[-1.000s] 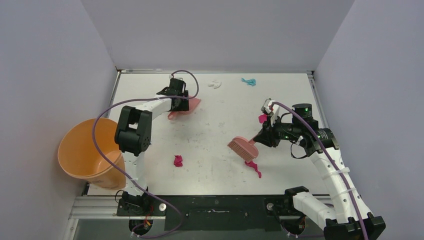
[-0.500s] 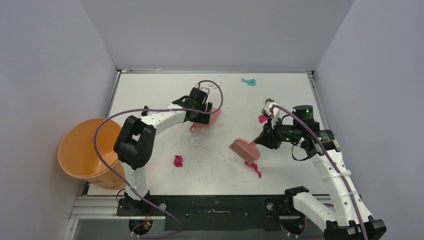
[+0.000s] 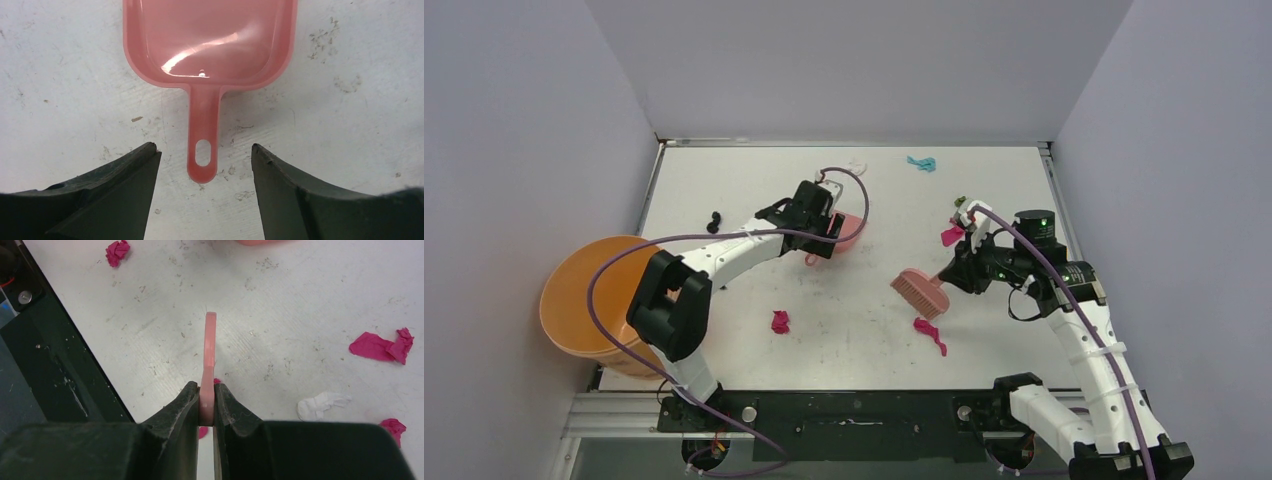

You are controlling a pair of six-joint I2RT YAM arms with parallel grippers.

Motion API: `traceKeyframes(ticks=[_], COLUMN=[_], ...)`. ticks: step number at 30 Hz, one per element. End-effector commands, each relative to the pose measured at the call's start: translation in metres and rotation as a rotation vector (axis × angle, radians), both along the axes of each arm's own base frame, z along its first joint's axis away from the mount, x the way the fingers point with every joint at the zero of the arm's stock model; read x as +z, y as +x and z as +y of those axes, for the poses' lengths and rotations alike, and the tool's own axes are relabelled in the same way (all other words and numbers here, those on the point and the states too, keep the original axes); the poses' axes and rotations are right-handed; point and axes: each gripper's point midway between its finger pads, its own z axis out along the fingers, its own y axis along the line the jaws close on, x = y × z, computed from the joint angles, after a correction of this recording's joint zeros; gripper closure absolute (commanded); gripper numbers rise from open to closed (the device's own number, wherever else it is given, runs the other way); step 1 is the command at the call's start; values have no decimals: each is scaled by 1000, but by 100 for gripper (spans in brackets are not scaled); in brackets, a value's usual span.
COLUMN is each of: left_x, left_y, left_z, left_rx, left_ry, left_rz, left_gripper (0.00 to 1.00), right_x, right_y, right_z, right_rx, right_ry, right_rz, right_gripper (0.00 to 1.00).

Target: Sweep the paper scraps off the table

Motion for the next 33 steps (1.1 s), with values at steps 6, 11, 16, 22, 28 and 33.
traceKeyframes(ticks=[6, 11, 16, 22, 28, 33], left_x=[-26, -47, -54, -52, -37, 3], left_y=[3, -2, -4, -3, 0, -4], left_z=[1, -5, -1, -3, 1, 8], left_rx=[-71, -106, -87, -84, -46, -7], left_ry=[89, 93, 115, 104, 103, 86], left_rz=[21, 87, 97, 89, 59, 9], left_gripper=[37, 51, 56, 68, 93, 100], right_x=[17, 15, 14, 11, 10, 13], right_y=[16, 17, 17, 19, 20, 32], right_z=[-2, -4, -3, -3, -5, -11], right_rx=[-50, -51, -46, -45, -51, -59], right_ry=[49, 44, 43, 42, 27, -20], right_rz=[-60, -62, -60, -56, -63, -96], right_gripper=[95, 95, 95, 95, 95, 95])
